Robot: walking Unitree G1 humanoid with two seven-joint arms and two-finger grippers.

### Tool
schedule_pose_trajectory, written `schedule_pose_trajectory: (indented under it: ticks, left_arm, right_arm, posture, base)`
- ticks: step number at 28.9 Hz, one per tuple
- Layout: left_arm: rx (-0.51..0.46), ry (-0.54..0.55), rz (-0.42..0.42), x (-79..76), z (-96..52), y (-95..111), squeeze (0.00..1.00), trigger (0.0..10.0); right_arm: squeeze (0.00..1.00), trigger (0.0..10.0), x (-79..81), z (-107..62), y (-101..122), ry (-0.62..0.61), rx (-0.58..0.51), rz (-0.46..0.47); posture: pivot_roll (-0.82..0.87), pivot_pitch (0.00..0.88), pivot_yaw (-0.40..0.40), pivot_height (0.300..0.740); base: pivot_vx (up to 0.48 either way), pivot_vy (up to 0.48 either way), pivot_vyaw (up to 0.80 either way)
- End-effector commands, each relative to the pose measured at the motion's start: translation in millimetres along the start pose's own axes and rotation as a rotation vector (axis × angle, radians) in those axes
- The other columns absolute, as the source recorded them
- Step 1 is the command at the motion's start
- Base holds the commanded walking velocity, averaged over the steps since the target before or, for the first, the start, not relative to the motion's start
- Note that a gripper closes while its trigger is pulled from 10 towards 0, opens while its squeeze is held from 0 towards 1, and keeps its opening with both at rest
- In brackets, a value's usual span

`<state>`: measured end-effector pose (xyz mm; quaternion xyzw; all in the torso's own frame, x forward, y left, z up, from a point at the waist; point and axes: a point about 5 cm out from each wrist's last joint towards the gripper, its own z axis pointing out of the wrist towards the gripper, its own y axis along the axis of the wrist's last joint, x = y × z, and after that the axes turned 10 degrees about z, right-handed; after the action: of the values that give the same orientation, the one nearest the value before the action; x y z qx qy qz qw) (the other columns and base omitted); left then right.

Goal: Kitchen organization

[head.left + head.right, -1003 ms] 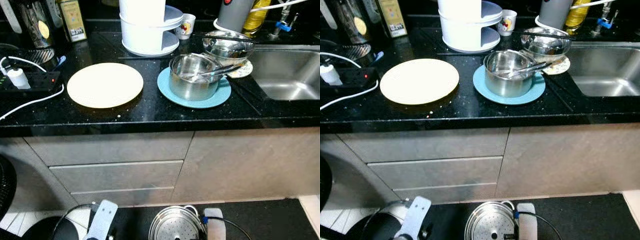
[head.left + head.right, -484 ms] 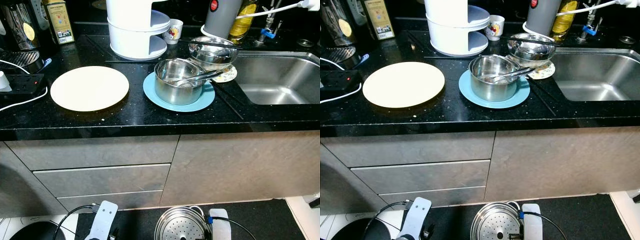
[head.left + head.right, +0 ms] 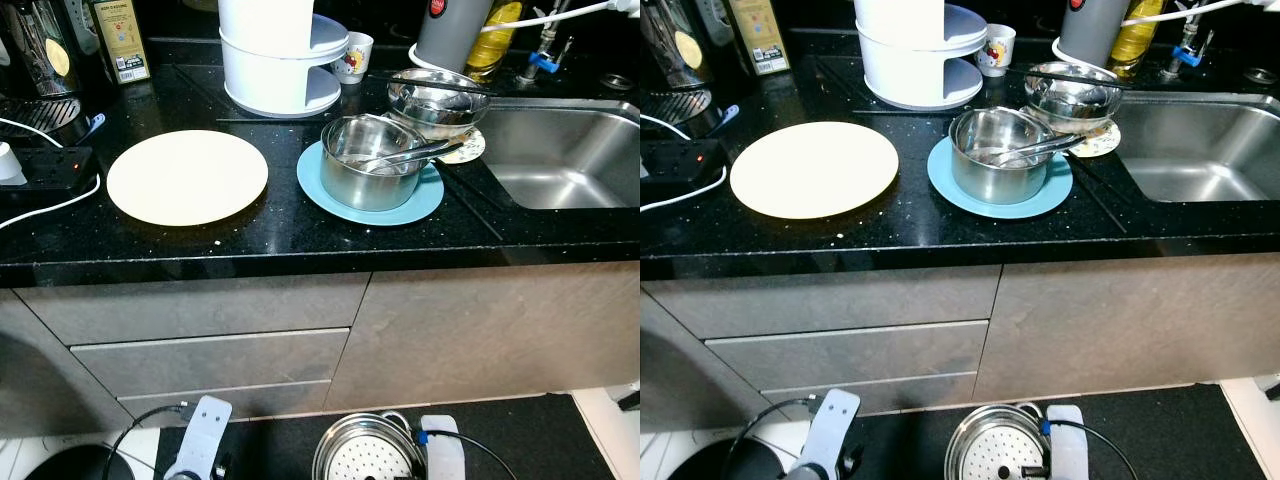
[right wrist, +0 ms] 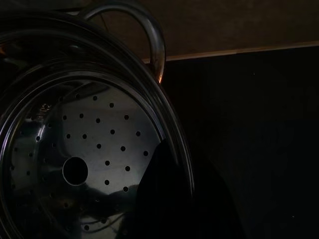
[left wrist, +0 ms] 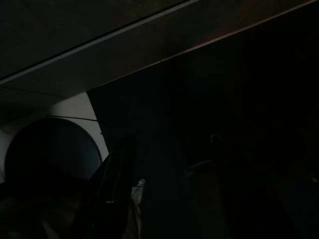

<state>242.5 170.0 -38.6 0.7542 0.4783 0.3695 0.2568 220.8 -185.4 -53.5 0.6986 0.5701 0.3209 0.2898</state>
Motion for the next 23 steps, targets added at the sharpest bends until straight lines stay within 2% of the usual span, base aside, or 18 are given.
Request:
schedule_pose_trajectory:
  ticks: [1,12,23]
  left_arm:
    - [0.043,-0.015,0.008,-8.2,-3.3,-12.8,0.00,10.0]
    - [0.037,-0.029,-0.027,-16.9,-4.6,-14.0,0.00,10.0]
    - [0.037,-0.043,0.035,-10.4,-2.8,-11.9,0.00,10.0]
  right_arm:
    - [0.00,10.0,-7.8,-7.8,-23.5,-0.037,0.078,0.023]
    - [0.00,10.0,-7.2,-4.9,-15.9,-0.028,0.056,-0.017]
    - [0.00,10.0,-3.5,-6.2,-22.4,-0.050,0.065,0.030]
  posture:
    - [-0.07,0.196,-0.026,0.740]
    - [-0.07,0.182,-0.045,0.740]
    - [-0.04,0.186,0.014,0.740]
  base:
    - [0.000,0.000,0.00]
    - [0.000,0.000,0.00]
    - [0.000,0.000,0.00]
